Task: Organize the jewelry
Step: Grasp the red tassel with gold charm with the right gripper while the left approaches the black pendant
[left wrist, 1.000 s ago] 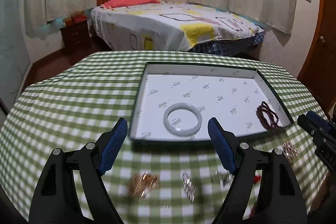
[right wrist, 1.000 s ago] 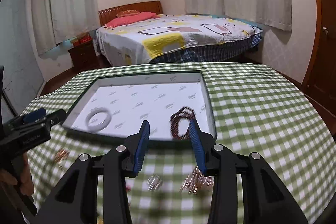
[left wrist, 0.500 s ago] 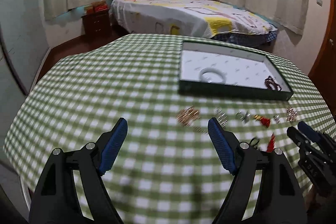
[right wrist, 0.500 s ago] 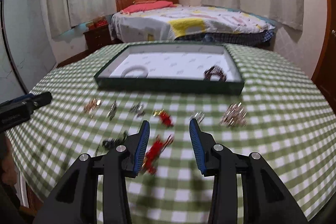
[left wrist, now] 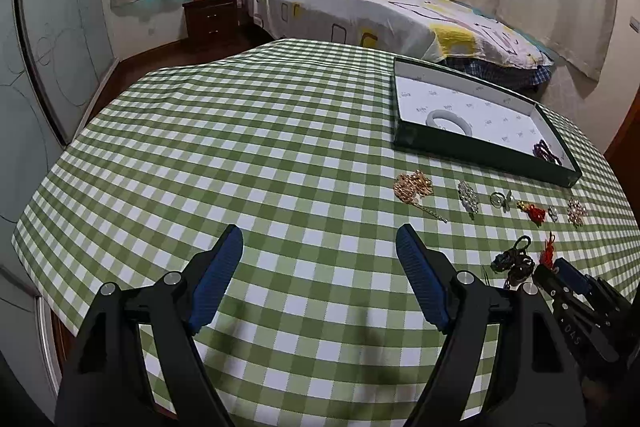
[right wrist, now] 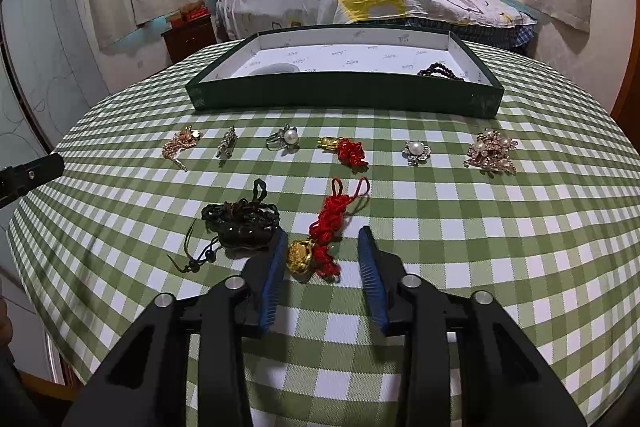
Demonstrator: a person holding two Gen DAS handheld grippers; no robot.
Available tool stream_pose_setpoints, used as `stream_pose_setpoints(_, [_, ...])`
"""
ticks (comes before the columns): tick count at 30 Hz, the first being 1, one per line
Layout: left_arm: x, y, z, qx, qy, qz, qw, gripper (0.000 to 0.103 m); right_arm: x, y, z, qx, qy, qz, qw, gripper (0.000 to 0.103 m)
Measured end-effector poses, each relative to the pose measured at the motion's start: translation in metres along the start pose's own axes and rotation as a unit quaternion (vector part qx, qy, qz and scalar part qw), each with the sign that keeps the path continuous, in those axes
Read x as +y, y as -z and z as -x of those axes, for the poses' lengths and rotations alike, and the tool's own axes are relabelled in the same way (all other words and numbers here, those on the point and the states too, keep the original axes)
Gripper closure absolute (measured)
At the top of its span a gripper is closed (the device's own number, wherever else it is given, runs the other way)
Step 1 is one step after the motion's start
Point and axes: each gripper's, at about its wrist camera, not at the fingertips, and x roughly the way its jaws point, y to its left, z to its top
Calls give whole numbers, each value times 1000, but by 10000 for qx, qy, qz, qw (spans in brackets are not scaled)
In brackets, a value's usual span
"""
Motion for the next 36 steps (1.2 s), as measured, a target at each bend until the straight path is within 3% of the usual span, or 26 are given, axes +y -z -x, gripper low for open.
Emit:
stream_pose_setpoints(1, [-2, 1, -1, 11, 8, -40, 10000, 26, 1, 0, 0, 1, -31, 18, 10000, 78])
stream_pose_setpoints(7, [-12, 4, -2, 42, 88, -150, 9998, 26, -3, 0, 4, 27, -67, 27, 10000, 84])
stream_pose_setpoints(21, [-43, 8, -4, 17, 304, -361, 9989, 26, -40, -4, 17, -136, 252, -160, 9995, 84])
stream_pose_setpoints(36, [-124, 22, -15, 113, 705, -1042, 9920, 26, -85, -3, 35, -276, 392, -466, 9978, 84])
